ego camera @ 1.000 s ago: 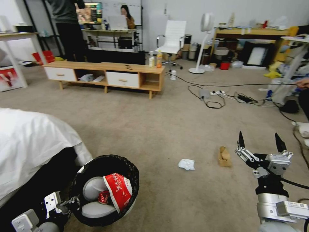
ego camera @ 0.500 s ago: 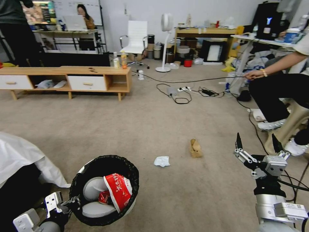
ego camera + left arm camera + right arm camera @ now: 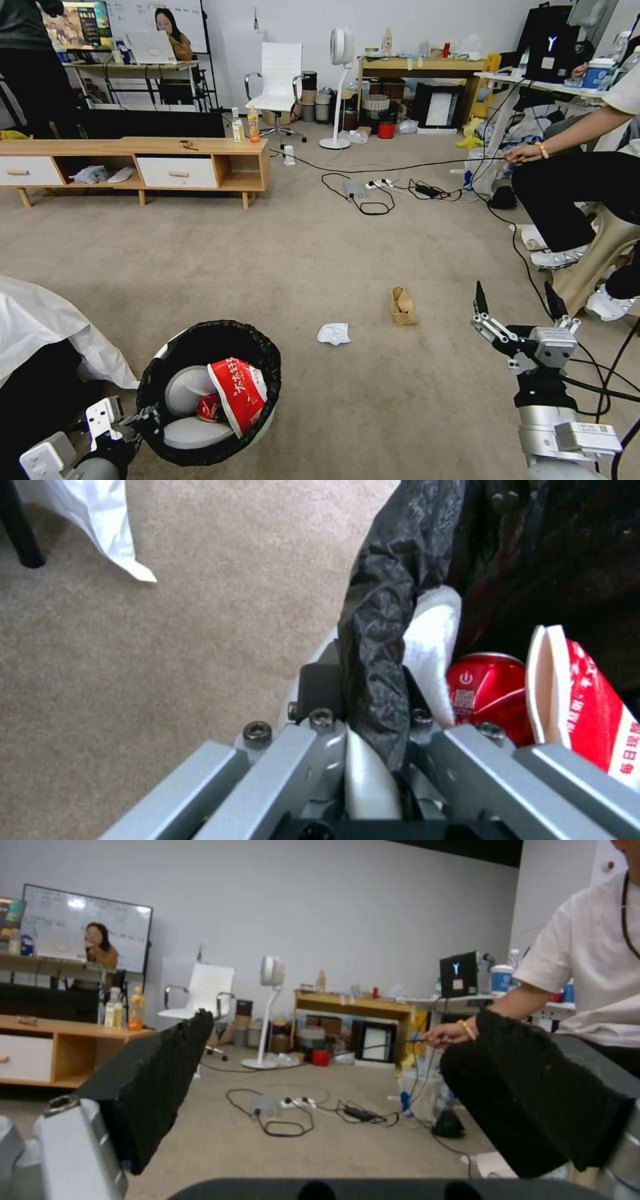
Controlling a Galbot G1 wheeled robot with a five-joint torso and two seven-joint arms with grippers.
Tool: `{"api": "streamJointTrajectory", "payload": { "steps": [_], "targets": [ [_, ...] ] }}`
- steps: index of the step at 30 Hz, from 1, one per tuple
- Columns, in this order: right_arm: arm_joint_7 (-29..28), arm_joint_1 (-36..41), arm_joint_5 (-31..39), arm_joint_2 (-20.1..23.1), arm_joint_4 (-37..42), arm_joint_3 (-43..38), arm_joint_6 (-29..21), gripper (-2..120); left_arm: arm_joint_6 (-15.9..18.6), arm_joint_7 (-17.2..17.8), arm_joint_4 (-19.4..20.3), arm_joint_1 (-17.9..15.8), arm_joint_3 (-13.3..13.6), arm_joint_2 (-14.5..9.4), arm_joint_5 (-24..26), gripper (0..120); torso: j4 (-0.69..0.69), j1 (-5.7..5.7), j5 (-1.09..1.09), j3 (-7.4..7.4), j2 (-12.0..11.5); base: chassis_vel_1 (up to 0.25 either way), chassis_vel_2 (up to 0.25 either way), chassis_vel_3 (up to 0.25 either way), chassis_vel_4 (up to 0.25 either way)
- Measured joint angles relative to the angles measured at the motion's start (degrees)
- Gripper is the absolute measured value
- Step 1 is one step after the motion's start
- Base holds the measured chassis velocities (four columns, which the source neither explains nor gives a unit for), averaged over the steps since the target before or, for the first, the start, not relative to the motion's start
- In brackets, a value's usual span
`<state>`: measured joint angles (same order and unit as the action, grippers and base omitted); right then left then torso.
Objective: Pick up the trash bin and place the garbage on the floor into it.
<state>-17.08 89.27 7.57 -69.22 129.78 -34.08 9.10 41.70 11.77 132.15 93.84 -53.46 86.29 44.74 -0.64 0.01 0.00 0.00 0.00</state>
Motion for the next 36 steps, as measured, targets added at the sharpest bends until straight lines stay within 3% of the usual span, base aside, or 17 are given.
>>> {"api": "streamJointTrajectory", "payload": {
  "steps": [15, 36],
  "targets": [
    [0.1, -0.2, 0.2, 0.7, -0.4, 0.5, 0.4, 100, 0.0, 0.3, 0.2, 0.0, -2.2, 0.0, 0.6, 3, 0.01, 0.00, 0.00, 0.00, 0.0, -0.106, 0.101, 0.110, -0.103],
    [0.1, 0.1, 0.1, 1.1, -0.5, 0.5, 1.2, 100, -0.1, 0.2, 0.7, 0.7, -2.2, 0.2, 0.4, 3, 0.00, 0.00, 0.00, 0.00, 0.0, -0.124, 0.122, 0.118, -0.122]
  ]
}}
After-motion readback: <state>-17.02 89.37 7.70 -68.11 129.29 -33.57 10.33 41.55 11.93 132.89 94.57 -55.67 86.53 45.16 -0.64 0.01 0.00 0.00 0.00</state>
